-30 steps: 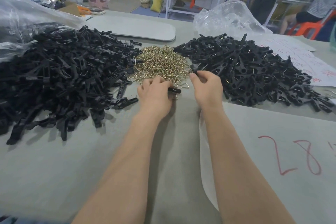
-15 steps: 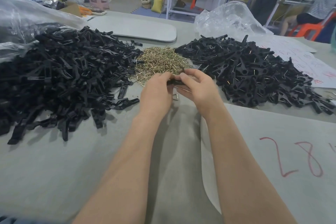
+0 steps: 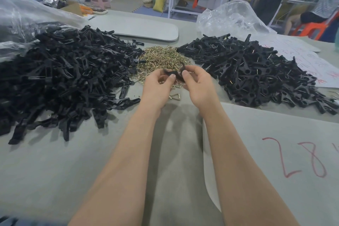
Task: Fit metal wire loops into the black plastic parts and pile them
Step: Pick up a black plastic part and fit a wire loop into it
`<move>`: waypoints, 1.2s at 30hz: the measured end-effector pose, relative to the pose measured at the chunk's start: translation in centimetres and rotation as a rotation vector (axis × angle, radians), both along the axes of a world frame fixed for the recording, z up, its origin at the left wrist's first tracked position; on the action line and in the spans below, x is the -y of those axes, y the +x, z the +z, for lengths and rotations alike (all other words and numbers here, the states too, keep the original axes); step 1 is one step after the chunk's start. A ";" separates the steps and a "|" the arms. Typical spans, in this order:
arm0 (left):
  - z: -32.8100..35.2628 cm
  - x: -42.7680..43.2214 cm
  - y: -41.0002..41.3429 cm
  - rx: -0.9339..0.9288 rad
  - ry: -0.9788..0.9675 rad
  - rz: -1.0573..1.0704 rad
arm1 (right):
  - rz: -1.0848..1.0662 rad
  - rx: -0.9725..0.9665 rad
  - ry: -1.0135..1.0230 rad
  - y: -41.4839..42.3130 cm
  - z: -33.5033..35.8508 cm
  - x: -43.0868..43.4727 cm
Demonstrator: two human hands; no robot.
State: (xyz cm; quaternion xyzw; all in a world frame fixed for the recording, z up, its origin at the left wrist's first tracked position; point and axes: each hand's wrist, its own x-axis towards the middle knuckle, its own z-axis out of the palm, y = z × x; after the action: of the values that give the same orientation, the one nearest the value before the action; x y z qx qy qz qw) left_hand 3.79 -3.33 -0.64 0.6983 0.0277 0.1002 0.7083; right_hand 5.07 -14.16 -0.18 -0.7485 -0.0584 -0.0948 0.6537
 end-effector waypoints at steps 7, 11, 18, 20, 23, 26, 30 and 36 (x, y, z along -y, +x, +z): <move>0.1 0.5 0.0 0.047 0.329 -0.029 | -0.073 0.139 -0.153 0.1 0.1 0.3; 0.2 0.7 -0.2 0.023 0.316 -0.043 | -0.049 0.148 -0.212 0.1 0.0 0.3; 0.4 0.5 -0.2 0.050 0.239 -0.025 | -0.068 0.106 -0.138 0.1 0.0 0.3; 0.3 0.4 -0.1 0.062 0.242 -0.016 | -0.068 0.106 -0.136 0.0 0.1 0.4; 0.3 0.2 -0.1 0.087 0.285 -0.003 | -0.055 0.106 -0.154 0.0 0.1 0.5; 0.3 0.1 -0.2 0.118 0.294 -0.019 | -0.047 0.098 -0.164 -0.1 0.1 0.5; 0.4 0.0 -0.3 0.122 0.208 -0.054 | -0.035 0.081 -0.140 -0.4 0.4 0.4; 0.6 -0.5 -0.4 -0.002 -0.261 -0.161 | 0.027 -0.041 0.082 -0.8 1.1 0.6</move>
State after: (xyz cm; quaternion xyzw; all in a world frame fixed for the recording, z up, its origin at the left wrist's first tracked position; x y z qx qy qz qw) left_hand 3.36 -2.82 -0.09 0.6002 -0.0152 0.0380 0.7988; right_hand 4.29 -14.73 0.88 -0.7221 -0.0512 -0.0726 0.6861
